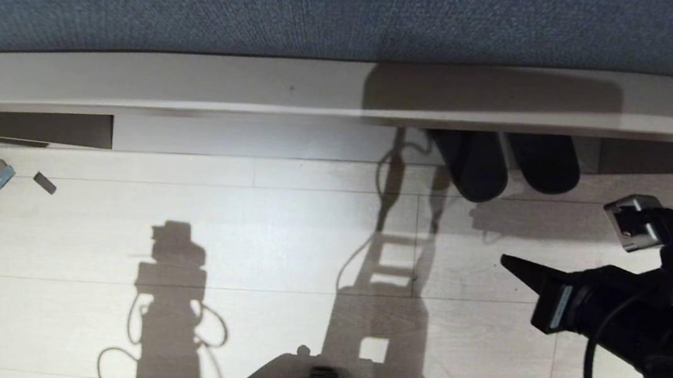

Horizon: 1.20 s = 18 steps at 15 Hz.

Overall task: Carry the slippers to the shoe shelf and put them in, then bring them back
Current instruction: Pick up the slippers in the shoe cabinet

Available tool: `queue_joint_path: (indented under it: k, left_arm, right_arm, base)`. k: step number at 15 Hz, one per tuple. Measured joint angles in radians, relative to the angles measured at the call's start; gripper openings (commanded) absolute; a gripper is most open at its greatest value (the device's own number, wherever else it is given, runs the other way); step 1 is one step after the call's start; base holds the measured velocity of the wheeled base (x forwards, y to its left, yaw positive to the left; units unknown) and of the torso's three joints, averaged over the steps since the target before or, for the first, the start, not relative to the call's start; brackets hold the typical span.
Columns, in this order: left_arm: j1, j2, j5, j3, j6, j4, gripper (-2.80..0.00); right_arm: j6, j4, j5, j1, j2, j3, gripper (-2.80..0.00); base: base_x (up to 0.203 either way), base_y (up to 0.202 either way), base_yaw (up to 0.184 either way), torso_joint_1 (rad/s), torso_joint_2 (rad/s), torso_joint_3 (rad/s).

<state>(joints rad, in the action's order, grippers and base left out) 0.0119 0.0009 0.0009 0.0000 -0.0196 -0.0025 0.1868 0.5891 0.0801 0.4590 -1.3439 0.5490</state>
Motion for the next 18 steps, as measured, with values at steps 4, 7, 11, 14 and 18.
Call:
queue_joint_path:
  k: [4, 7, 11, 14, 18]
  left_arm:
    - [0.000, 0.000, 0.000, 0.000, 0.000, 0.000, -2.80]
    - [0.000, 0.000, 0.000, 0.000, 0.000, 0.000, -2.80]
    - [0.000, 0.000, 0.000, 0.000, 0.000, 0.000, -2.80]
    - [0.000, 0.000, 0.000, 0.000, 0.000, 0.000, -2.80]
    - [0.000, 0.000, 0.000, 0.000, 0.000, 0.000, -2.80]
  right_arm:
    - [0.050, 0.260, 0.166, 0.095, -0.150, 0.022, -2.80]
    - [0.023, 0.503, 0.273, 0.130, -0.270, 0.024, -2.80]
    - [-0.043, 0.650, 0.318, 0.146, -0.356, 0.091, -2.80]
    - [-0.044, 0.652, 0.327, 0.149, -0.408, 0.183, -2.80]
    - [-0.049, 0.644, 0.345, 0.162, -0.483, 0.324, -2.80]
  base:
    - [0.000, 0.000, 0.000, 0.000, 0.00, 0.000]
    - [0.000, 0.000, 0.000, 0.000, 0.00, 0.000]
    - [0.000, 0.000, 0.000, 0.000, 0.00, 0.000]
    - [0.000, 0.000, 0.000, 0.000, 0.00, 0.000]
    - [0.000, 0.000, 0.000, 0.000, 0.00, 0.000]
